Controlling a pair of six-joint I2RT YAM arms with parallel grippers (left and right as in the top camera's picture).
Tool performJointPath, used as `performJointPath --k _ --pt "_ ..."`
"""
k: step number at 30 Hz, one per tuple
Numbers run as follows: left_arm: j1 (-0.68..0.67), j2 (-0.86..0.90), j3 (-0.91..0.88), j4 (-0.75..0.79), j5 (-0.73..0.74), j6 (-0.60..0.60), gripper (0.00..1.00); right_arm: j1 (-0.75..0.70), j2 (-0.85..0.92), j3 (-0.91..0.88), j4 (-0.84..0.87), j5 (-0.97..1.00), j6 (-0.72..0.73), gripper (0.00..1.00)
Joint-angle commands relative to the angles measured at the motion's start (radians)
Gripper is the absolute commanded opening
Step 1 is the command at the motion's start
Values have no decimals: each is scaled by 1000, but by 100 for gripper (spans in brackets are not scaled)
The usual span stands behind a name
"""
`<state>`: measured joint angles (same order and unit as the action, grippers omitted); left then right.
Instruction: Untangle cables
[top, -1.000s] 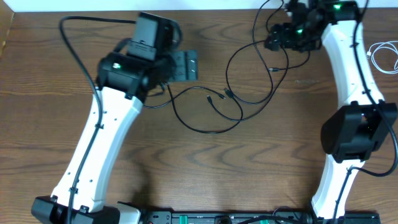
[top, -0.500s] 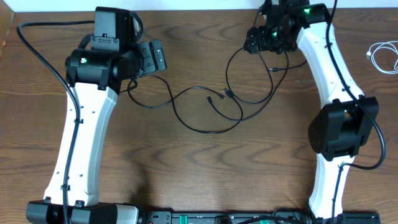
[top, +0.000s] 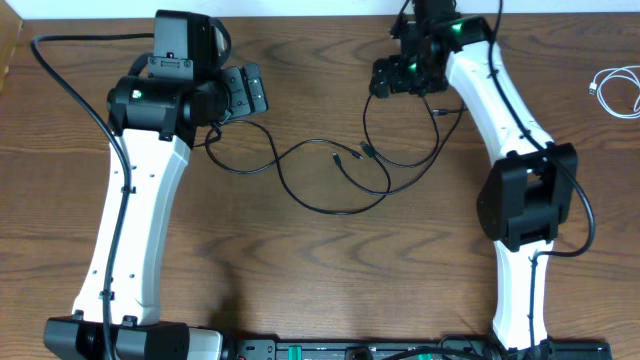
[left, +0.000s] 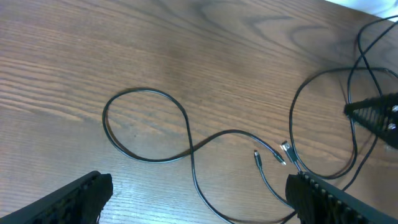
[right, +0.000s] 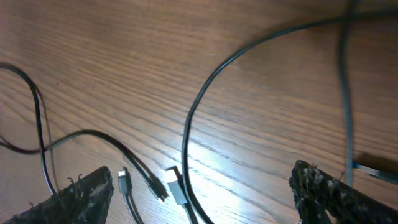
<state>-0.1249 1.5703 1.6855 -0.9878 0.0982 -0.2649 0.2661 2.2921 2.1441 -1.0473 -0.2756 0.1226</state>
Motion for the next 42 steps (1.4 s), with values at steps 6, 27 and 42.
performJointPath --k 6,27,42 --pt "49 11 2 -3 -10 -2 95 89 21 -2 37 73 74 86" --pt "52 11 2 -4 -10 -2 95 173 201 -5 121 380 180 60" --pt "52 11 2 -6 -9 -2 95 82 228 -6 -101 700 180 62"
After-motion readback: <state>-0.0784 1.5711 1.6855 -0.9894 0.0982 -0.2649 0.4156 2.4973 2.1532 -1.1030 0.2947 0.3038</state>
